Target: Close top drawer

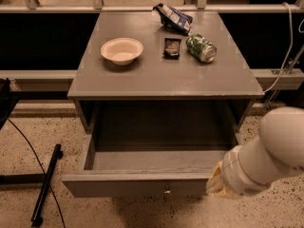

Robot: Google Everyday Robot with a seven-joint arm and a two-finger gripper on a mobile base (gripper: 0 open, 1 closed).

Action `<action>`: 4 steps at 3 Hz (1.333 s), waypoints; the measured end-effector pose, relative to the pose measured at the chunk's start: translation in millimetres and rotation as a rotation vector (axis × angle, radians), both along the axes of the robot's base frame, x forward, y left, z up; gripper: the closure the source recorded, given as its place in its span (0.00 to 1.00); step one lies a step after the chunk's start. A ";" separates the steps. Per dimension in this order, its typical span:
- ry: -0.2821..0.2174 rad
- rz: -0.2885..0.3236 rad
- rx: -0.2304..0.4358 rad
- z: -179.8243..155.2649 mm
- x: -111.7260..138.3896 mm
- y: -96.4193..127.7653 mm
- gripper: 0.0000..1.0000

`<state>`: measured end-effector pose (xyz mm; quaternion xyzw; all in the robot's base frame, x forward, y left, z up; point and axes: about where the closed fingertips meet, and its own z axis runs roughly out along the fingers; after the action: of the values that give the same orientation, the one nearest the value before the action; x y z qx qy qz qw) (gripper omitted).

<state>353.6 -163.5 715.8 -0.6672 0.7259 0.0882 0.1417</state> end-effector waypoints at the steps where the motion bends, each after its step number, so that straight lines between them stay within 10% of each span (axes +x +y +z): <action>1: 0.005 -0.009 0.001 -25.9 -16.1 11.7 1.00; 4: -0.081 0.001 0.014 -59.1 -22.3 16.8 1.00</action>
Offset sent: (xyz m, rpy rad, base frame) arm -0.0145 0.0105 -0.0232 0.0011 0.0049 -0.0080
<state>331.3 -146.7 656.7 -0.6696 0.7187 0.0663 0.1755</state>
